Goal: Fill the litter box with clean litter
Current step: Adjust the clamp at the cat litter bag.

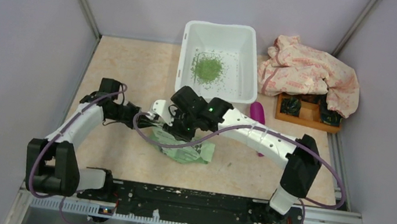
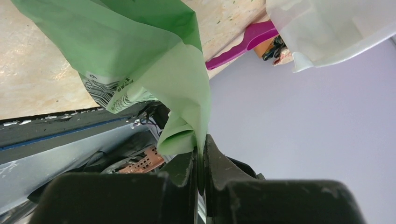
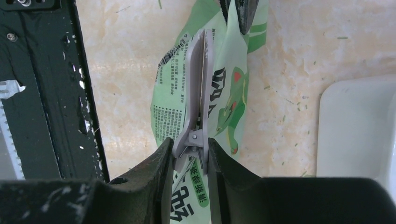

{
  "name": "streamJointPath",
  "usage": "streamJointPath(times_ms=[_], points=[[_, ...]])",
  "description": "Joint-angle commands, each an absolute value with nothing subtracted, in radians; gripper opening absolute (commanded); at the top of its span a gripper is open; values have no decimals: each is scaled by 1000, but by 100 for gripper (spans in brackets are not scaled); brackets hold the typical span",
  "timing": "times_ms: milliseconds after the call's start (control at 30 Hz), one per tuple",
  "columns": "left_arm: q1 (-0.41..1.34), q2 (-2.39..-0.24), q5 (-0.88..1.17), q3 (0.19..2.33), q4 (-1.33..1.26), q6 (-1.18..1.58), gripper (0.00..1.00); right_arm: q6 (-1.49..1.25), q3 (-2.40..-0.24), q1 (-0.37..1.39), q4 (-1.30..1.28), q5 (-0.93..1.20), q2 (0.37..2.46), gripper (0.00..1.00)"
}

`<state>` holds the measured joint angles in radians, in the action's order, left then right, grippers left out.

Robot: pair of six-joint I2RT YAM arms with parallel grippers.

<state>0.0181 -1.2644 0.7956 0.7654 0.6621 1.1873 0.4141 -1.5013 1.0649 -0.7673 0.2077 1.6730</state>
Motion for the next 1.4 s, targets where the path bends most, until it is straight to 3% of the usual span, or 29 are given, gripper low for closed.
streamJointPath(times_ms=[0,467,767,800,900,1033,1200,1367], points=[[15,-1231,794,840,728,1131,9,390,-1604,1081,-847,126,1709,0],[11,-1191,790,962,802,1104,7,349,-1873,1096,-1057,14,1888,0],[10,-1129,797,1013,817,1124,7,328,-1948,1096,-1041,-29,1884,0],[10,-1125,794,1018,823,1122,7,327,-1933,1095,-1024,-24,1876,2],[9,-1116,789,1021,830,1119,7,327,-1844,1096,-934,-11,1834,24],[9,-1112,778,1006,831,1116,7,319,-1658,1090,-764,-3,1725,37],[8,-1112,771,981,827,1110,7,306,-1419,1069,-502,20,1569,60],[6,-1111,758,974,830,1109,7,255,-1226,1023,-274,71,1430,68]])
